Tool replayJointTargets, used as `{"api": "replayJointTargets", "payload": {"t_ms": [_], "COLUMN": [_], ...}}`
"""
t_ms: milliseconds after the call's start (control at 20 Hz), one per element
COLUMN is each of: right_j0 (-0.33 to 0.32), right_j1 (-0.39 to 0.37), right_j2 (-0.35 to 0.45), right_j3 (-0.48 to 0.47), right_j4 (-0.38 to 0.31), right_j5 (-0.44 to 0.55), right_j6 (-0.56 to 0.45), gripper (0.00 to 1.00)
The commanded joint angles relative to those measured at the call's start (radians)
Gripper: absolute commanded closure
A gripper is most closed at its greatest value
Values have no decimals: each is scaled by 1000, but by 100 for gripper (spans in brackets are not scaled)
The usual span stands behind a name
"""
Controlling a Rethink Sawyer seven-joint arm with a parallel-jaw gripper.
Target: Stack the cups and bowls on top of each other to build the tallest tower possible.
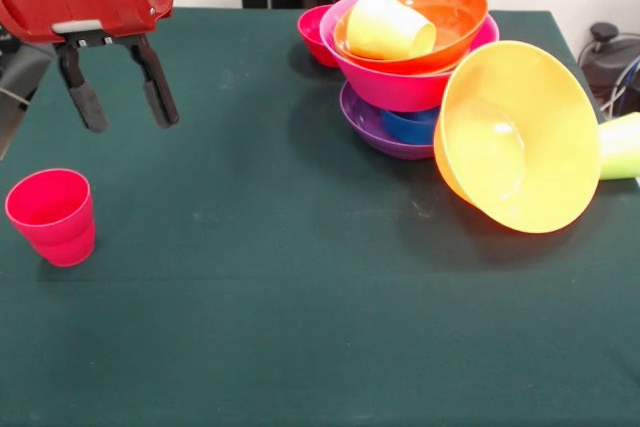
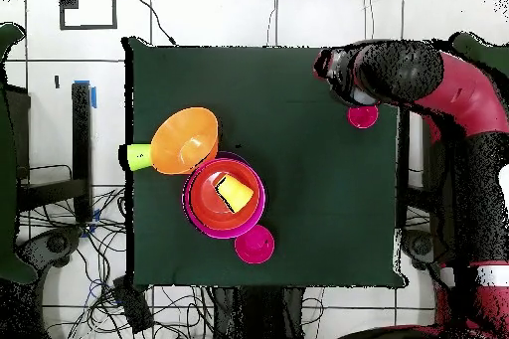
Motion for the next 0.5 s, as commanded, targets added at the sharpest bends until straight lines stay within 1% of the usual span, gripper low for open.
{"api": "replayJointTargets", "payload": {"t_ms": [50,250,500], "right_j0": [-15,-7,-13], "right_j1": [-40,-41,-15], "right_j2": [49,56,69], "right_j3": [17,9,-14], "right_j4": [-105,-116,-123], "right_j5": [110,118,130], "right_j6": [-378,-366,-381], "gripper": [0,0,0]}}
